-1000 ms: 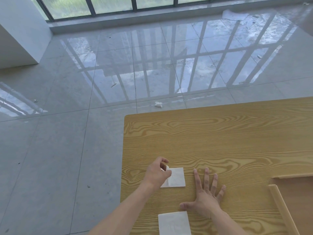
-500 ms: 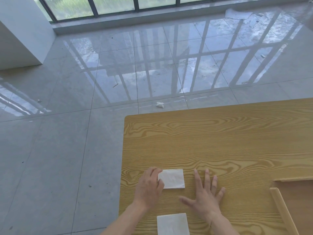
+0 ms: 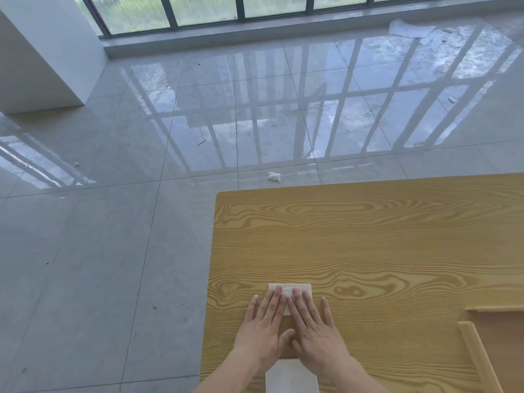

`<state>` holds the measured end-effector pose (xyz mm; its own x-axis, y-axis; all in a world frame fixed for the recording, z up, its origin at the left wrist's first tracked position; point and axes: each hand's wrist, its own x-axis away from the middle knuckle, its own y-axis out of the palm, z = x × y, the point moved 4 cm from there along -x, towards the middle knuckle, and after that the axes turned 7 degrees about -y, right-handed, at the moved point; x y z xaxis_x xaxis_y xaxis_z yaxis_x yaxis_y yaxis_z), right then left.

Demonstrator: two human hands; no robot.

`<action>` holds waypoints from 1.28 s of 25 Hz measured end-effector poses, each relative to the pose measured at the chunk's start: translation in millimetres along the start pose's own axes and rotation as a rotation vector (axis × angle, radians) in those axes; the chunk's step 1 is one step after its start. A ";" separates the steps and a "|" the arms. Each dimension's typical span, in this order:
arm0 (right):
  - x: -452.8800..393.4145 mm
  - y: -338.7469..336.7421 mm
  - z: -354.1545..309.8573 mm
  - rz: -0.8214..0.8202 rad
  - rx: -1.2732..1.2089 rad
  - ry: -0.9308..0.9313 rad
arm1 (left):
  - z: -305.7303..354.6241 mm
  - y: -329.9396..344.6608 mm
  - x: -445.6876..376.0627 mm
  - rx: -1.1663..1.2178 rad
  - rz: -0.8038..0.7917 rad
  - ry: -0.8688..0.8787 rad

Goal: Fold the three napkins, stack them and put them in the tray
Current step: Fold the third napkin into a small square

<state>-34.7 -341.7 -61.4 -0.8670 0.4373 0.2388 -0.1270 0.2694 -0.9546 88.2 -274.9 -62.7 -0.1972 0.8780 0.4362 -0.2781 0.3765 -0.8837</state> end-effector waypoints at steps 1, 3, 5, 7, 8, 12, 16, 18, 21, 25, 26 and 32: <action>0.8 0.6 2.4 0.002 -0.011 0.012 | -0.5 0.1 1.3 -0.020 0.025 -0.003; 4.4 -0.5 11.8 0.005 -0.039 0.066 | -4.2 -0.5 4.7 -0.064 0.057 -0.008; 11.5 -3.1 23.0 -0.001 -0.045 0.139 | -12.6 -1.0 3.7 -0.077 0.051 -0.013; 16.2 -0.5 30.2 -0.044 -0.069 0.149 | -18.0 0.8 -0.7 -0.091 -0.015 0.028; 16.8 1.0 30.6 -0.040 -0.075 0.135 | -19.4 3.4 -1.7 -0.094 -0.065 0.052; 4.9 -11.0 28.6 0.024 -0.069 0.194 | -20.0 -6.1 -6.5 -0.023 -0.016 0.017; -25.5 -30.8 39.6 0.031 -0.175 0.261 | -20.0 -39.7 -27.1 0.144 0.137 -0.087; -36.4 -33.3 42.4 -0.056 -0.166 0.260 | -21.2 -51.2 -37.5 0.166 0.118 -0.162; -42.5 -38.4 40.1 -0.062 -0.150 0.241 | -18.8 -58.3 -45.2 0.116 0.089 -0.187; -50.2 -43.3 38.3 -0.108 -0.193 0.275 | -16.5 -60.6 -51.1 0.163 0.073 -0.247; -51.6 -44.0 38.4 -0.126 -0.201 0.280 | -16.5 -60.4 -51.6 0.168 0.064 -0.256; -46.3 -43.3 39.2 -0.134 -0.279 0.249 | -19.4 -53.0 -41.3 0.385 0.045 -0.254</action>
<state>-7.9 -407.3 -38.1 -0.7039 0.5677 0.4268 -0.0659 0.5461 -0.8351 129.3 -325.3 -37.2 -0.4280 0.7727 0.4687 -0.5835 0.1598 -0.7963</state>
